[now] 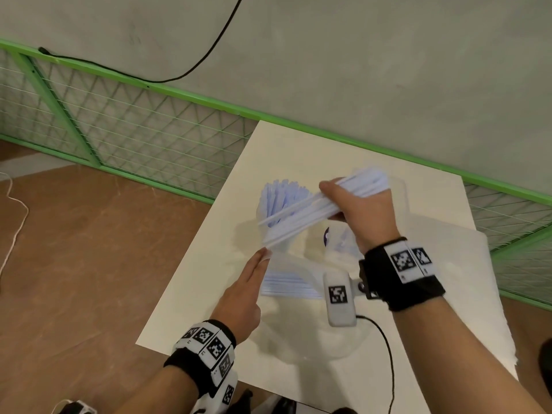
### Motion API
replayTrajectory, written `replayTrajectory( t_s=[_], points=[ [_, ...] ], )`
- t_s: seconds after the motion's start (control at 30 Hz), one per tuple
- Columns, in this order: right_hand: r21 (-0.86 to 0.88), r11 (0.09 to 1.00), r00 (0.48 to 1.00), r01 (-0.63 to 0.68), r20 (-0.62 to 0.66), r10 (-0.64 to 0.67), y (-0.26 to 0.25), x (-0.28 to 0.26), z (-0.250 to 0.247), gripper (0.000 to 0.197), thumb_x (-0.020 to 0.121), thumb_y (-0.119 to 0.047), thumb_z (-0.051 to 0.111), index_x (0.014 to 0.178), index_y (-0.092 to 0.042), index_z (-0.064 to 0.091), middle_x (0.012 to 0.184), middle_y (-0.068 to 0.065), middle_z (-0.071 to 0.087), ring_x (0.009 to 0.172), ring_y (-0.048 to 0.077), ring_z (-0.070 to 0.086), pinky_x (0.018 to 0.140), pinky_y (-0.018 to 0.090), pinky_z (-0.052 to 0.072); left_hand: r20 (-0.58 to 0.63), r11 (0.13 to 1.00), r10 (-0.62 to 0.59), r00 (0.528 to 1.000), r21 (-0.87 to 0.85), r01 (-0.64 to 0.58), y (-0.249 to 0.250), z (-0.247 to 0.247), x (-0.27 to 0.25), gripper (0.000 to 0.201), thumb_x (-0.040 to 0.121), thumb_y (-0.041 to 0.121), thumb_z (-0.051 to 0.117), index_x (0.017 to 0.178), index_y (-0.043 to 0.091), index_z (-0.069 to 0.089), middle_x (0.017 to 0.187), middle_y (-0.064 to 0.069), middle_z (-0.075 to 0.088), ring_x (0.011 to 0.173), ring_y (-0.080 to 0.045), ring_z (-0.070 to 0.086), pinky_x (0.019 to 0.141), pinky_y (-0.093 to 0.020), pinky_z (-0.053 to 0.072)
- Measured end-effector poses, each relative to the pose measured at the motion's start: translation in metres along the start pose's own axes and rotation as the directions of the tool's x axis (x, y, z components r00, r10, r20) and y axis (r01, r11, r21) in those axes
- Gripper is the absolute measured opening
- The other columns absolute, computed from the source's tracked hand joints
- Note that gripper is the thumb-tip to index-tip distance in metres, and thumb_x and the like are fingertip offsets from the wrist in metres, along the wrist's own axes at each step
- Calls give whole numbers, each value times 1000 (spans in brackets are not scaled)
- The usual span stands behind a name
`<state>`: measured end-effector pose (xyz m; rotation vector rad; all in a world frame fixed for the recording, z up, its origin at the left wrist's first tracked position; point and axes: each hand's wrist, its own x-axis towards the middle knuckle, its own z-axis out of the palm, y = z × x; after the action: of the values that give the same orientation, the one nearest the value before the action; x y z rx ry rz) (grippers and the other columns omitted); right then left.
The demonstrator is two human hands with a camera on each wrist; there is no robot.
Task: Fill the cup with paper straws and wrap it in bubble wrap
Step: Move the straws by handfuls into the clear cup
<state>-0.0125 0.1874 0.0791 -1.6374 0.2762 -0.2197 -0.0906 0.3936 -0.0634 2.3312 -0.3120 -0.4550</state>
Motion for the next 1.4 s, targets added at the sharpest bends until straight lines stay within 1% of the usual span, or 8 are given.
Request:
replayTrajectory(
  t_s=[0.37,0.67,0.8,0.9,1.03,1.1,1.2,1.4],
  points=[
    [-421,878,970,230,173,-171,-12,52,23,9,76,-26,78,71,-19,75,76,0,75,70,17,72,70,43,60,9,999,-3,1000,-47,4,5,-5,-2,101,76,-18,40,156,34,5,156,35,-12,118,-6,54,87,-22,50],
    [-525,760,889,383,432,-150,-9,63,44,17,79,-31,78,85,-14,76,88,5,75,84,20,70,80,40,56,8,999,25,1000,-45,-24,6,-5,1,103,75,-18,40,156,35,5,155,36,-12,119,-12,56,90,-33,52],
    [-606,694,882,389,463,-89,15,67,52,39,69,-55,79,87,-21,74,88,-2,73,83,15,68,78,39,56,15,999,26,1000,-46,-25,5,-3,0,104,74,-18,39,156,36,5,154,38,-14,115,-15,58,89,-35,53],
    [-624,674,871,395,488,-59,34,64,54,66,50,-70,80,104,-35,64,113,-9,62,109,17,57,95,42,48,9,998,34,999,-53,-34,8,-5,3,103,74,-18,39,156,35,5,154,37,-13,122,-12,53,93,-33,51],
    [-502,770,892,394,412,-188,35,52,40,106,53,-56,88,142,-30,38,148,-8,32,136,16,33,112,46,33,0,998,37,999,-42,-37,10,-5,4,102,75,-17,41,156,34,6,156,35,-12,123,-10,52,90,-31,52],
    [-439,779,886,448,331,-323,35,43,35,103,65,-60,80,148,-25,29,153,-7,28,141,14,29,116,43,29,9,999,29,1000,-37,-29,10,-5,2,102,75,-17,41,156,35,7,155,36,-12,116,-13,57,87,-32,53],
    [-533,625,821,571,383,-423,40,23,36,79,90,-51,59,152,-16,25,160,-1,24,147,14,21,118,33,19,10,1000,9,1000,-29,-9,10,-5,2,103,75,-17,41,155,37,6,154,38,-13,107,-18,62,83,-35,54],
    [-674,336,753,658,599,-271,73,4,45,64,99,-45,32,153,-12,24,158,3,31,148,19,20,116,41,24,9,1000,11,1000,-18,-10,10,-3,3,104,75,-18,42,155,38,6,154,37,-13,105,-21,62,81,-36,55]
  ],
)
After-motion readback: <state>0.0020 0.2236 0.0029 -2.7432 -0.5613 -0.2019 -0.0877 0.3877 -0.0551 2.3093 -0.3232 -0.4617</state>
